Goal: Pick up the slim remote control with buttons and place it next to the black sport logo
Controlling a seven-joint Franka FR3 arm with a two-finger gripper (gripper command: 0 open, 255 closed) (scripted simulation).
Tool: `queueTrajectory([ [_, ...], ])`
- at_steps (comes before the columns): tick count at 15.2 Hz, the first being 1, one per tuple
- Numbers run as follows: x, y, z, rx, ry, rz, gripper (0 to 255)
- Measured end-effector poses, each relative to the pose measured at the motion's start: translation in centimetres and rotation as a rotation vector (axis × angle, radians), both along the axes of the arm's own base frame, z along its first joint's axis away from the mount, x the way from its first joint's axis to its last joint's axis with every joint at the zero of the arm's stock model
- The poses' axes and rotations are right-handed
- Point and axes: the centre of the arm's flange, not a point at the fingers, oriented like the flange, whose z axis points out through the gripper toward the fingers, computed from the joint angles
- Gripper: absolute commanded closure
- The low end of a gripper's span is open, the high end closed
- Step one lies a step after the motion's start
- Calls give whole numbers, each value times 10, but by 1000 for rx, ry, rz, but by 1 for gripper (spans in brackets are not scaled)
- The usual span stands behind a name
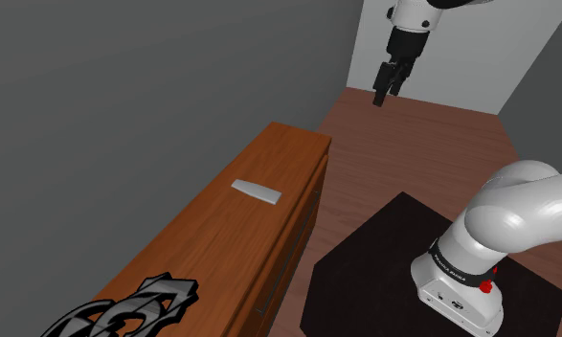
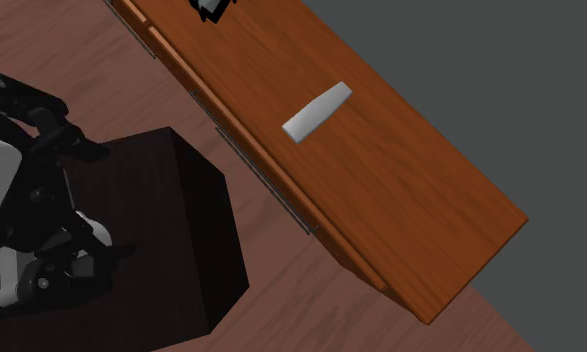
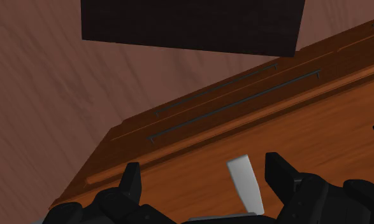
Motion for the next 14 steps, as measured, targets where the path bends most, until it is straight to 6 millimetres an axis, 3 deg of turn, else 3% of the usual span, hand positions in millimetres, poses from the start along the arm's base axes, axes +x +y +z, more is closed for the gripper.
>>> queueTrajectory([
  [2, 4, 2, -4, 0, 1, 4, 0],
  [6, 34, 16, -34, -2, 5, 32, 0],
  [10, 59, 37, -73, -3, 9, 63, 0],
  [14, 96, 55, -113, -5, 13, 94, 0],
])
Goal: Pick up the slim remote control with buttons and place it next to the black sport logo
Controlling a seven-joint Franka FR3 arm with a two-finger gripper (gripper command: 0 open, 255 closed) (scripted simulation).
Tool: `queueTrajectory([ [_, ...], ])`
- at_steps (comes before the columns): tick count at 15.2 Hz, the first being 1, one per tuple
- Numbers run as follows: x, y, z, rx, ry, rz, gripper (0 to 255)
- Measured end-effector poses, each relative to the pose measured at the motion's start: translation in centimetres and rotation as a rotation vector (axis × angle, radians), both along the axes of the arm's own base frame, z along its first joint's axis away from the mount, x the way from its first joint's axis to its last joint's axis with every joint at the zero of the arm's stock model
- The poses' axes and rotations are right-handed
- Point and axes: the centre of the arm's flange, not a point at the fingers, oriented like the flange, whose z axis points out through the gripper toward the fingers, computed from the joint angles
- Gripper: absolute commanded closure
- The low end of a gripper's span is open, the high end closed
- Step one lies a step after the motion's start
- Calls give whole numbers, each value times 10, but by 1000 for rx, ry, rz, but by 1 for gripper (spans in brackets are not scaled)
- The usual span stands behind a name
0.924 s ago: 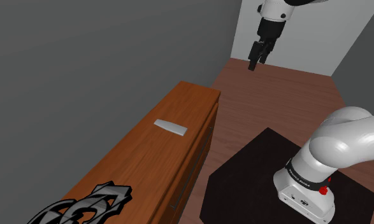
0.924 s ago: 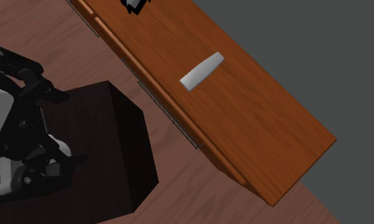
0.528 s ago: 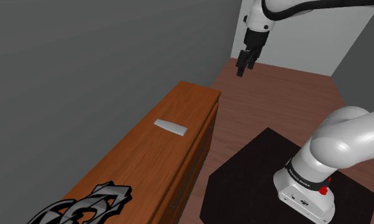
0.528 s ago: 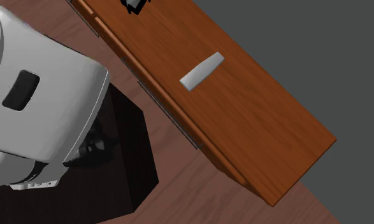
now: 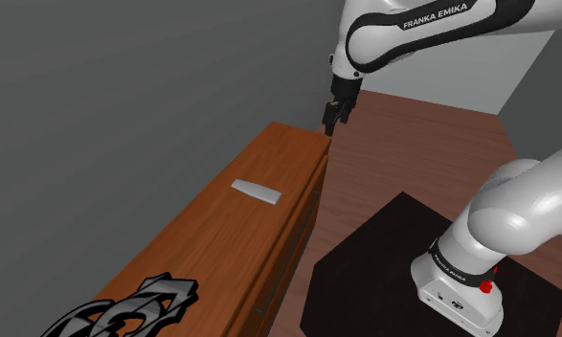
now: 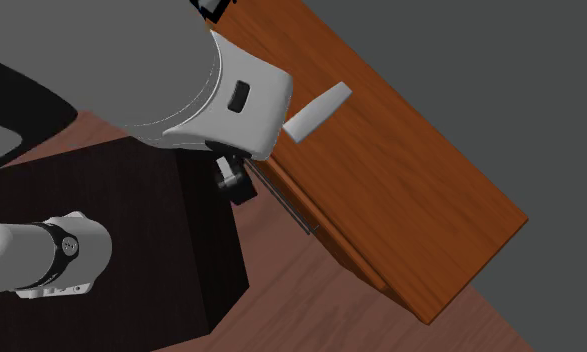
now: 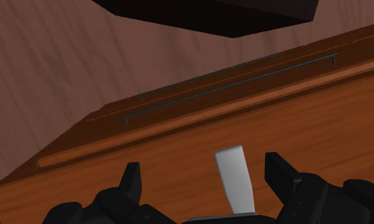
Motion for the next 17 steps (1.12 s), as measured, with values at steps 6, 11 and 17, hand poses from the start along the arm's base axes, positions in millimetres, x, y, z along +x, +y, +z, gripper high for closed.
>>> queueTrajectory([
  [6, 47, 28, -57, -3, 5, 48, 0],
  [11, 84, 55, -103, -5, 10, 87, 0],
  [17, 127, 91, -163, -7, 15, 135, 0],
])
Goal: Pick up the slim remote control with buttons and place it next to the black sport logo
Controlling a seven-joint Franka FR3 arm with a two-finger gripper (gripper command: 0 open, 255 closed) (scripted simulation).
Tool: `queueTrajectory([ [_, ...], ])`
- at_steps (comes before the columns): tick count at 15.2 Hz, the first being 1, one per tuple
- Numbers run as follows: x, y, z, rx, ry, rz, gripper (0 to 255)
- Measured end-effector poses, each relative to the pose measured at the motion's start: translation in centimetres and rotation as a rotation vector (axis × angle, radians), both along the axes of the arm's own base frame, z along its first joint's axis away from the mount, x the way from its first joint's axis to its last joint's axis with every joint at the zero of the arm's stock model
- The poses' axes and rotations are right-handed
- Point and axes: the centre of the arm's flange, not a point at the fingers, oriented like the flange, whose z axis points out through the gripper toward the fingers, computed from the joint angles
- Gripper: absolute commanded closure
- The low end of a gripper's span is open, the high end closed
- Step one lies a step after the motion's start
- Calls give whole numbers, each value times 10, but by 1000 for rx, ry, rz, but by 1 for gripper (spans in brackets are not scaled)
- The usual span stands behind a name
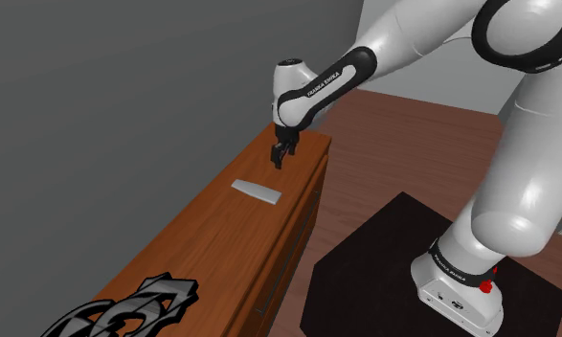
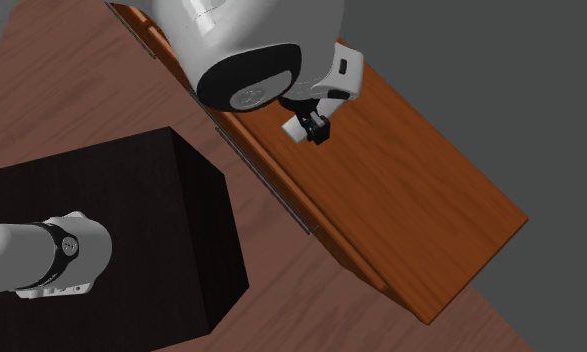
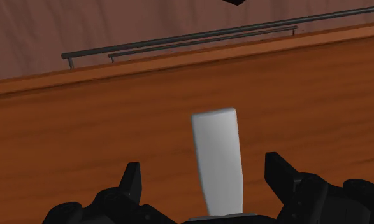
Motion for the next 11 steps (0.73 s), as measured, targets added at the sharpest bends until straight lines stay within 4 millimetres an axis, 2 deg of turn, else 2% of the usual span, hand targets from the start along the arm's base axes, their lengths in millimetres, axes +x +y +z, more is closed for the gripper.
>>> queueTrajectory([
  [11, 74, 65, -107, -4, 10, 87, 0],
])
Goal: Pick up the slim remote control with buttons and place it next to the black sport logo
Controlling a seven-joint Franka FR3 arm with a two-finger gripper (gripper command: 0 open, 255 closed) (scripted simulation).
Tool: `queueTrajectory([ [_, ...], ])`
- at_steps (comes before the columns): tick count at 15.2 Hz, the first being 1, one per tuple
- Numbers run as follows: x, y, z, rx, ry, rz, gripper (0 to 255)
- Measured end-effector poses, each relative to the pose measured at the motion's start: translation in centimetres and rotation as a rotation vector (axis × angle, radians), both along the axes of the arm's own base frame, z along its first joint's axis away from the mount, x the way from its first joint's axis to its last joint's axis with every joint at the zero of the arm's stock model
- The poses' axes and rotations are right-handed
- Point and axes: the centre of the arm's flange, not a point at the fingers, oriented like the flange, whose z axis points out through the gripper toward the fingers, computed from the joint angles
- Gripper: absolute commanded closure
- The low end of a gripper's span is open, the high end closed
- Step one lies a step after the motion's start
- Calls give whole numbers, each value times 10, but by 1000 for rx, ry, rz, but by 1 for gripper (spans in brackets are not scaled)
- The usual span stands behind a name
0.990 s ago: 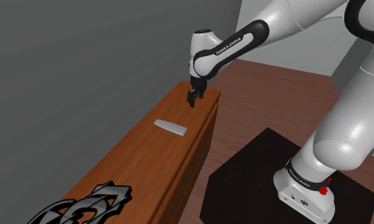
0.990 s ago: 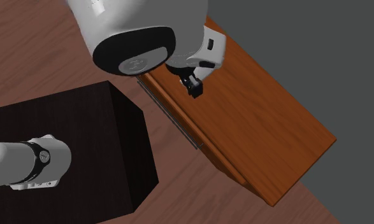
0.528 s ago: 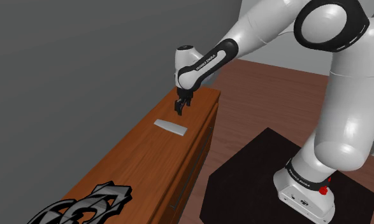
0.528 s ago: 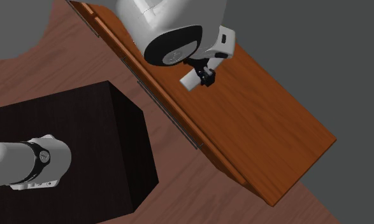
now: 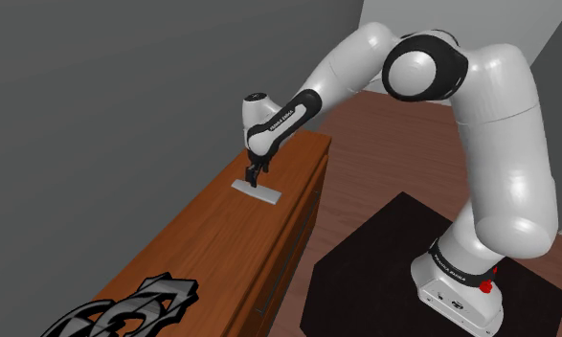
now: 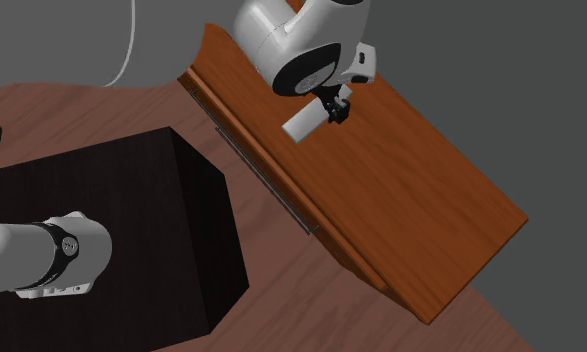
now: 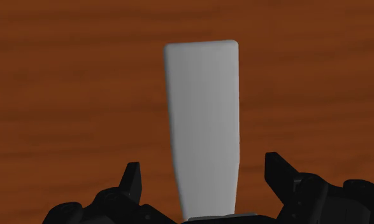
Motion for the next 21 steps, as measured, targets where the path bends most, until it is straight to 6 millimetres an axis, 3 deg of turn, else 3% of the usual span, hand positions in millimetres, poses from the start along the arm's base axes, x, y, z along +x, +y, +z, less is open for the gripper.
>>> queueTrajectory([
  [3, 12, 18, -20, -1, 2, 16, 0],
  [9, 13, 17, -55, -1, 2, 18, 0],
  [16, 14, 18, -63, -1, 2, 18, 0],
  [17, 14, 18, -63, -1, 2, 18, 255],
  [21, 14, 18, -63, -1, 2, 18, 255],
])
